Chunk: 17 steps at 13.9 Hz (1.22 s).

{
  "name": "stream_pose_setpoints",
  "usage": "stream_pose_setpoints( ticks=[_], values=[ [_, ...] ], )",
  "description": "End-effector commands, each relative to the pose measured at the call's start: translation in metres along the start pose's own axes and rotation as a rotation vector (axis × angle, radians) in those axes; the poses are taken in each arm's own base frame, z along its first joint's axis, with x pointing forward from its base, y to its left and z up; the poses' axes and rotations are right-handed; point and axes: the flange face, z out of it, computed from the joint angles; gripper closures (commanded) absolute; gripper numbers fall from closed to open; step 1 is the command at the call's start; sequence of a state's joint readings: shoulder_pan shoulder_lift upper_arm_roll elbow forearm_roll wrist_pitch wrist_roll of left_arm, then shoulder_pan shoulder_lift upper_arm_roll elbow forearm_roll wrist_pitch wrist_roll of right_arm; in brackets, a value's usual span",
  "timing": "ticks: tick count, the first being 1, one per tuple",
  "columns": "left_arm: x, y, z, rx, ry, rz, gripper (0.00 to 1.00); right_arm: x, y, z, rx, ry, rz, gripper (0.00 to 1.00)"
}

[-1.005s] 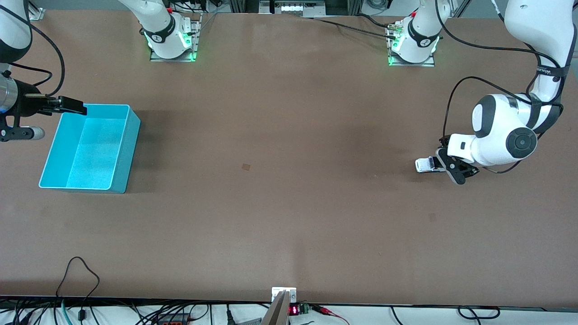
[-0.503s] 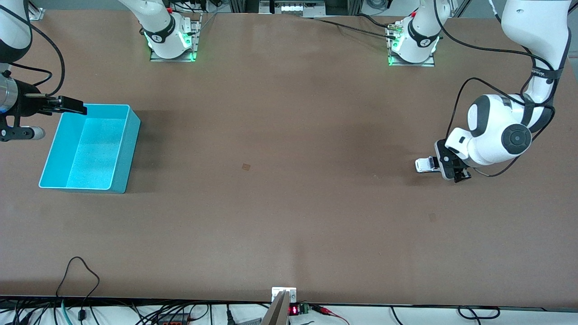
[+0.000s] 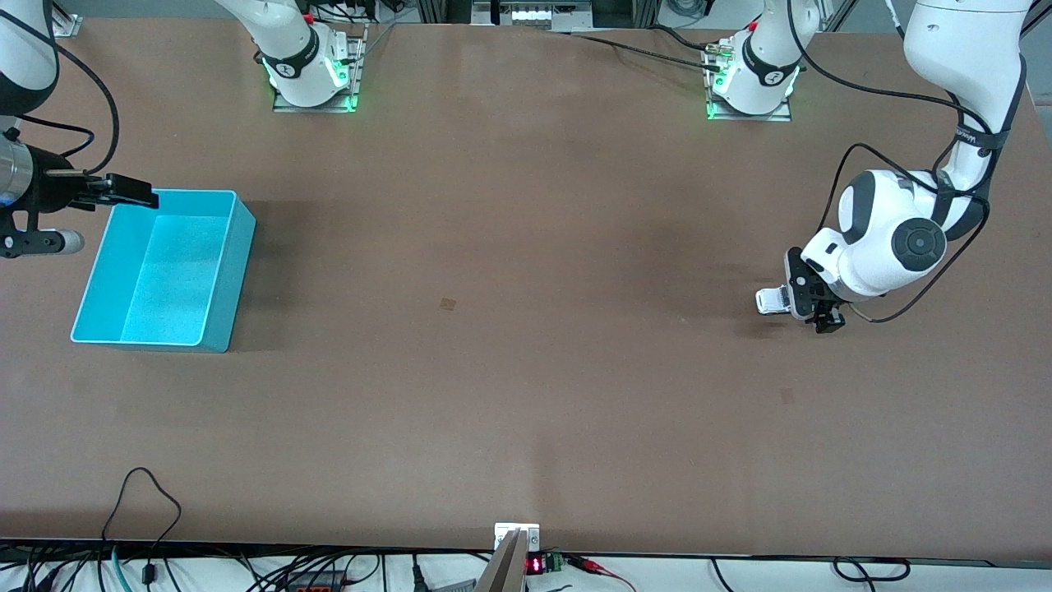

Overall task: Wind and store white jeep toy
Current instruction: 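Lower the left gripper over the jeep and close on its body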

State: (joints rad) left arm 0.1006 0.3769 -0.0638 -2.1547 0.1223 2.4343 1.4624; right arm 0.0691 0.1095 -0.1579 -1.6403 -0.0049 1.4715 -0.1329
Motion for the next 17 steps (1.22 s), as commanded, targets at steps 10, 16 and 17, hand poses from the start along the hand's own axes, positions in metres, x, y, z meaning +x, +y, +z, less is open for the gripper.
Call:
stream_pose_setpoints(
  ticks=[10, 16, 17],
  values=[
    [-0.008, 0.007, 0.015, -0.003, -0.003, 0.056, 0.03, -0.001, 0.003, -0.004, 0.016, -0.011, -0.016, 0.00],
    [-0.008, 0.007, 0.021, -0.011, 0.005, 0.046, 0.08, -0.002, 0.004, -0.004, 0.015, -0.013, -0.016, 0.00],
    [-0.008, 0.008, 0.022, -0.013, 0.005, 0.046, 0.09, -0.002, 0.004, -0.004, 0.015, -0.013, -0.016, 0.00]
  ],
)
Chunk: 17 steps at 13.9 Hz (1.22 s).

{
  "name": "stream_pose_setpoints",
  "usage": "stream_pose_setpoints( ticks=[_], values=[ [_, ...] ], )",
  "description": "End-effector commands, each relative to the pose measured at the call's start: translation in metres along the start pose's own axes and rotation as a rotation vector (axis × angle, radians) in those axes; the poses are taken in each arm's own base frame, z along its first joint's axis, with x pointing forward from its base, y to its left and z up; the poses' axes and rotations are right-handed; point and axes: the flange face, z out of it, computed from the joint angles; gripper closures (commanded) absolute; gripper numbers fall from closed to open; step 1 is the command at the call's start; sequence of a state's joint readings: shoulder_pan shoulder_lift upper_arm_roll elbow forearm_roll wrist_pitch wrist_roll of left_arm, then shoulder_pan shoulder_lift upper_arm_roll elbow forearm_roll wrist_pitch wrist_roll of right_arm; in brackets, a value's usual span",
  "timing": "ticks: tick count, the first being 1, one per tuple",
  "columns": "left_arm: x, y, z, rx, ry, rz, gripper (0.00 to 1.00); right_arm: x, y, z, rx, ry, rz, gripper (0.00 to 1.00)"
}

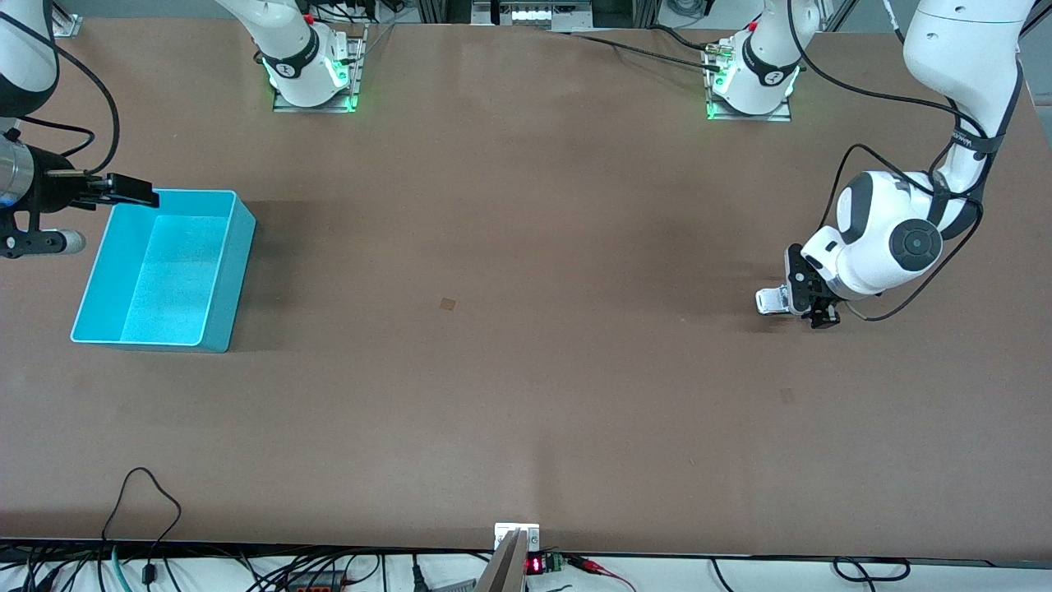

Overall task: Wind and store white jeep toy
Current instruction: 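Lower the left gripper over the jeep and close on its body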

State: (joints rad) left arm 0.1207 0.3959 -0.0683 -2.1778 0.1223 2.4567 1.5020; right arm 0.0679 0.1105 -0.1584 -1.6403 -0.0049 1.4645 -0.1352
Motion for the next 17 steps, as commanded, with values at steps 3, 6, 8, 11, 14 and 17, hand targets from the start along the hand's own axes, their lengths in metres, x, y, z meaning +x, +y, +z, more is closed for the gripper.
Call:
stream_pose_setpoints(
  ticks=[3, 6, 8, 11, 14, 17],
  values=[
    [0.000, 0.001, 0.005, 0.005, -0.001, 0.021, 0.13, -0.002, 0.003, -0.005, 0.014, -0.009, -0.014, 0.00],
    [0.002, 0.000, 0.006, 0.003, 0.000, 0.026, 0.26, -0.002, 0.003, -0.005, 0.016, -0.011, -0.014, 0.00],
    [0.002, 0.000, 0.006, 0.003, 0.000, 0.026, 0.28, -0.002, 0.003, -0.005, 0.016, -0.011, -0.014, 0.00],
    [0.001, -0.001, 0.006, 0.005, -0.004, 0.029, 0.48, -0.002, 0.002, -0.005, 0.015, -0.011, -0.015, 0.00],
    [0.002, -0.002, 0.004, 0.010, -0.008, 0.036, 0.67, -0.002, 0.001, -0.005, 0.017, -0.011, -0.015, 0.00],
    [0.003, -0.005, -0.005, 0.027, -0.010, 0.038, 0.73, -0.002, 0.001, -0.005, 0.016, -0.011, -0.015, 0.00]
  ],
)
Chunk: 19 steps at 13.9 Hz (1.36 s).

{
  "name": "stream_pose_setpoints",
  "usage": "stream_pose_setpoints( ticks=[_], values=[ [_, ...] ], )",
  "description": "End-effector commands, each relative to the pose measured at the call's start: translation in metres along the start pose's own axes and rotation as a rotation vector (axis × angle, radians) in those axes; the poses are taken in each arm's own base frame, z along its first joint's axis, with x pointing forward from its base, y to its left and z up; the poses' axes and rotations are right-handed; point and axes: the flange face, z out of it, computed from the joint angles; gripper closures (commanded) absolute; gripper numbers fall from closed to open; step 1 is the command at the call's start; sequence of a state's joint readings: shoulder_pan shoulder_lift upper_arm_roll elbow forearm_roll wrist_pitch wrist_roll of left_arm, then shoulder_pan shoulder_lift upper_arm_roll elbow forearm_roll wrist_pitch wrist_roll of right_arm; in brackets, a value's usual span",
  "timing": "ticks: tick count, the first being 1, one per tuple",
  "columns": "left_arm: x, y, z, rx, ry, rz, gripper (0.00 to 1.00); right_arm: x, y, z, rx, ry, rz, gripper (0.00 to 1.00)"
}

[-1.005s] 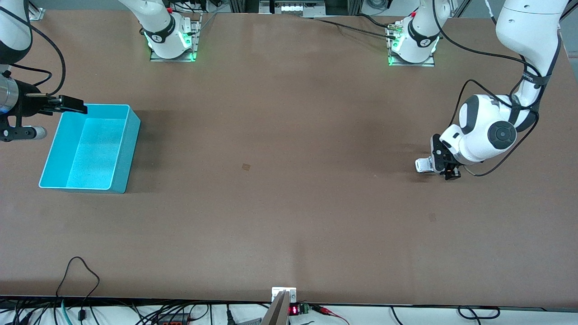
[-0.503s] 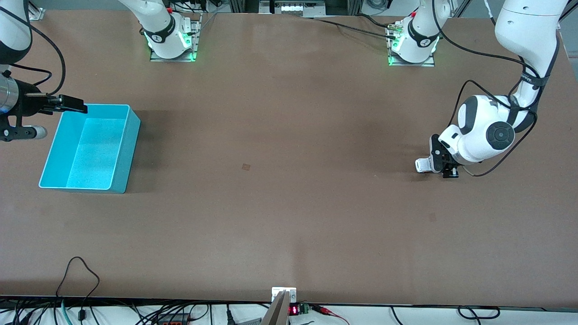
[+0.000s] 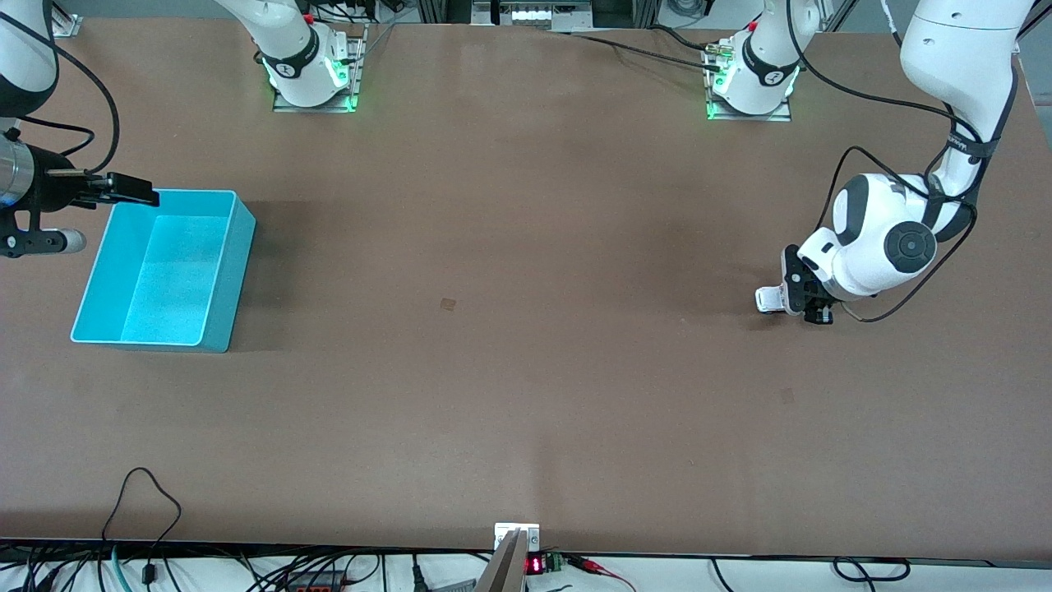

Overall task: Wind and store white jeep toy
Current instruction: 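Lower the left gripper over the jeep and close on its body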

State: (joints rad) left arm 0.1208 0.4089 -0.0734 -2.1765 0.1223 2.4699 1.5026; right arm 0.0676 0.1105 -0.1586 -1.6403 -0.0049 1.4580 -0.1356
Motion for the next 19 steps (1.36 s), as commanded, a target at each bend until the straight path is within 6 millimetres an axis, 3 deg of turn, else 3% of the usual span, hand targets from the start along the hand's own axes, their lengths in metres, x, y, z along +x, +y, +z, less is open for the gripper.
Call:
stream_pose_setpoints(
  ticks=[1, 4, 6, 12, 19],
  values=[
    [0.004, -0.006, -0.018, 0.039, -0.016, 0.037, 0.74, -0.001, 0.000, -0.005, 0.015, -0.004, -0.017, 0.00],
    [0.004, -0.026, -0.036, 0.081, -0.011, 0.017, 0.74, -0.001, 0.000, -0.005, 0.015, -0.006, -0.017, 0.00],
    [0.003, -0.031, -0.032, 0.077, -0.009, 0.017, 0.74, -0.001, 0.000, -0.005, 0.015, -0.006, -0.017, 0.00],
    [0.015, -0.025, -0.013, 0.040, -0.001, 0.032, 0.74, -0.002, 0.001, -0.005, 0.017, -0.005, -0.020, 0.00],
    [0.018, -0.019, -0.011, -0.023, -0.004, 0.019, 0.76, -0.001, 0.001, -0.004, 0.017, -0.007, -0.020, 0.00]
  ],
)
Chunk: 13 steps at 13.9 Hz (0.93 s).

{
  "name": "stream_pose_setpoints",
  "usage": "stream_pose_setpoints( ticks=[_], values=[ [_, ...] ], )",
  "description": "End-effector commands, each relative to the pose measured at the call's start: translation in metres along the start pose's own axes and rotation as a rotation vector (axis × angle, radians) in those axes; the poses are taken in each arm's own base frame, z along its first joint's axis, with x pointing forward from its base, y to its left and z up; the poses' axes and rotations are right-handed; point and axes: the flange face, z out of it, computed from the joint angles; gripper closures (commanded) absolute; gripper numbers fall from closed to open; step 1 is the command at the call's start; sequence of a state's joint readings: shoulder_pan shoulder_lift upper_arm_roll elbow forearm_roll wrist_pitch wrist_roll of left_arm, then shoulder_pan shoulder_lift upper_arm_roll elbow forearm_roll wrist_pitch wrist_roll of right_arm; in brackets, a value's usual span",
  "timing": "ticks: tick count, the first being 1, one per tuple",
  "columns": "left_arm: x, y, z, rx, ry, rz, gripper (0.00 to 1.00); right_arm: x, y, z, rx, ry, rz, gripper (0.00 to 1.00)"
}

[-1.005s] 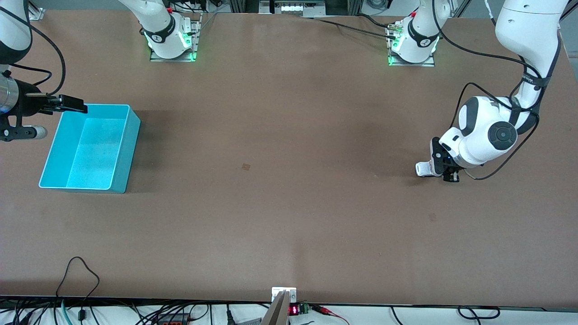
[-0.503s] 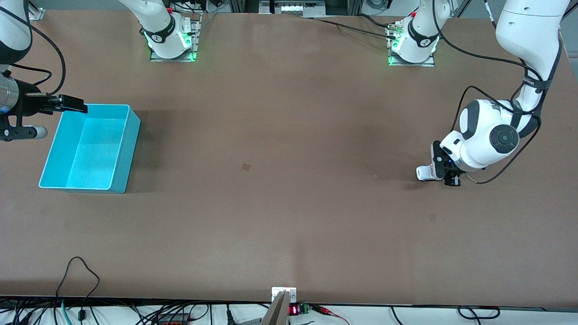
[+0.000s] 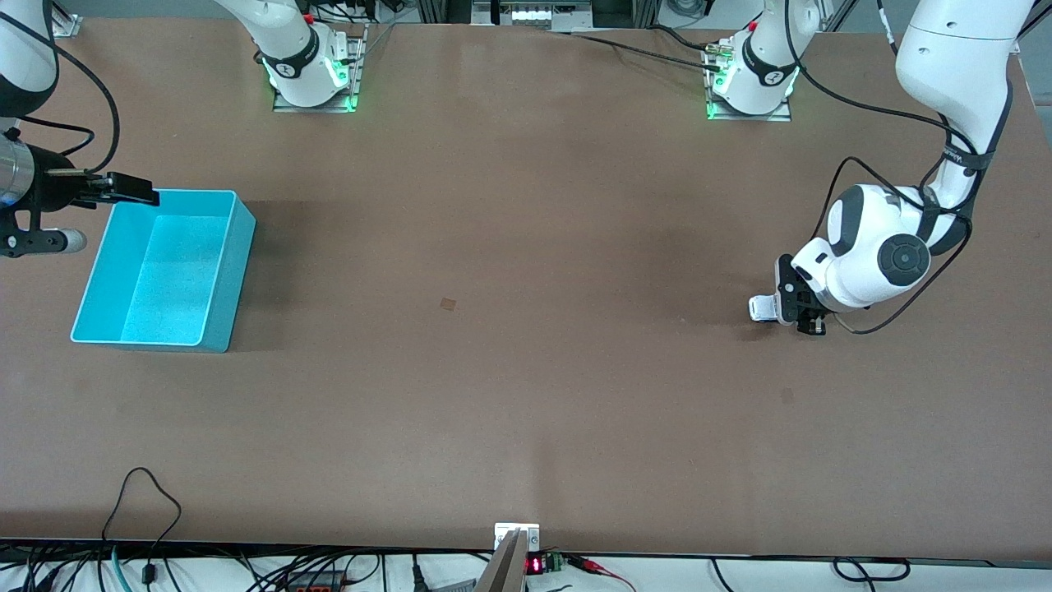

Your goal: Wind and store white jeep toy

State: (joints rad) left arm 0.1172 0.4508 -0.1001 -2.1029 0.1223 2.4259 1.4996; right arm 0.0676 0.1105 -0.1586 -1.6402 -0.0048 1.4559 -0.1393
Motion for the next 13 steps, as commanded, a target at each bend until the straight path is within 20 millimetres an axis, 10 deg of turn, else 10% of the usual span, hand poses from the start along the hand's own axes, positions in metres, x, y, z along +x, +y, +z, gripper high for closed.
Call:
stream_pose_setpoints(
  ticks=[1, 13],
  values=[
    [0.002, 0.001, -0.008, -0.023, -0.012, -0.028, 0.76, -0.001, 0.001, -0.004, 0.017, -0.005, -0.017, 0.00],
    [0.007, 0.002, 0.003, -0.032, -0.015, -0.004, 0.77, -0.001, 0.001, -0.004, 0.018, -0.006, -0.017, 0.00]
  ],
)
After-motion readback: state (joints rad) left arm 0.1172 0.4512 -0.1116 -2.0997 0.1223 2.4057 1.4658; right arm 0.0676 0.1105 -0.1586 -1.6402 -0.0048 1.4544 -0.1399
